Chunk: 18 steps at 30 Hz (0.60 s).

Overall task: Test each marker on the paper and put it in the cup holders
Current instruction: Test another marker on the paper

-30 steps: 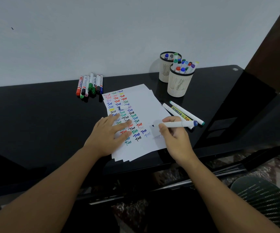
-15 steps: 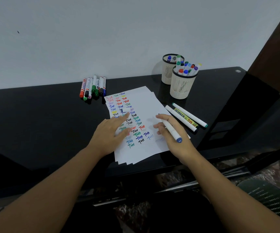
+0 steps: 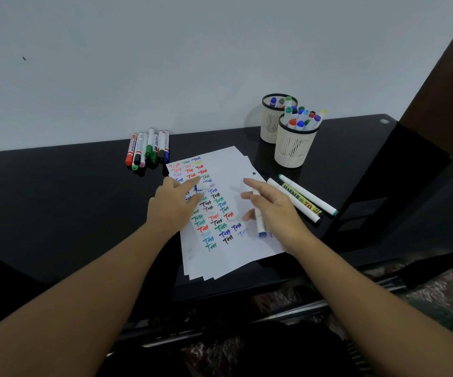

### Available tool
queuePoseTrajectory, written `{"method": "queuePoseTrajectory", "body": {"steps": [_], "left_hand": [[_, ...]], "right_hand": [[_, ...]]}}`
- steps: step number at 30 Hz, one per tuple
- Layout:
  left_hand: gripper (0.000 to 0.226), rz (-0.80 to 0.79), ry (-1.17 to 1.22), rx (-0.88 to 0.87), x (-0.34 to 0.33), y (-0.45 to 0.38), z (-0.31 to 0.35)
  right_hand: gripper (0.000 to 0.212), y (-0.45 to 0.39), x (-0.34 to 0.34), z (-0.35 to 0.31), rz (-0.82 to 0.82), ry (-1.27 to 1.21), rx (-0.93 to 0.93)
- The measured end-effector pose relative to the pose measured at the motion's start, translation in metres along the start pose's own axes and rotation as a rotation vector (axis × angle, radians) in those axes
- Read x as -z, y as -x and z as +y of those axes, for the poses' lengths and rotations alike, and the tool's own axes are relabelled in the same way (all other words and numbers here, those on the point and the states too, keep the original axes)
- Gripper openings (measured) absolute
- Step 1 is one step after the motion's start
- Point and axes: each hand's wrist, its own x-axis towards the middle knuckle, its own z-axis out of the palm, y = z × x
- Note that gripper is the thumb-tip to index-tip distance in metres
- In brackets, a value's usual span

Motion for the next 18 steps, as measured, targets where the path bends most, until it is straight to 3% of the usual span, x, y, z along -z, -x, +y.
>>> {"method": "queuePoseTrajectory", "body": {"steps": [5,8,12,15,18], "left_hand": [[0.032,0.114,0.037,0.017,-0.009,0.003,0.000],[0.027,0.123,0.041,0.007,-0.009,0.006,-0.001],[0.025,0.162,0.113,-0.038,-0.007,0.009,0.000],[0.024,0.185,0.121,-0.087,-0.009,0.011,0.002],[0.021,0.192,0.102,-0.082,-0.011,0.011,0.002]], "right_hand": [[0.042,-0.008,0.002,0.003,0.027,0.121,0.042],[0.036,-0.010,0.002,0.003,0.023,0.142,0.032],[0.045,-0.007,-0.002,0.001,-0.031,0.033,0.003],[0.048,-0.008,-0.005,0.000,-0.051,0.129,0.062],[0.032,-0.012,-0.006,-0.006,-0.084,0.011,0.033]]}}
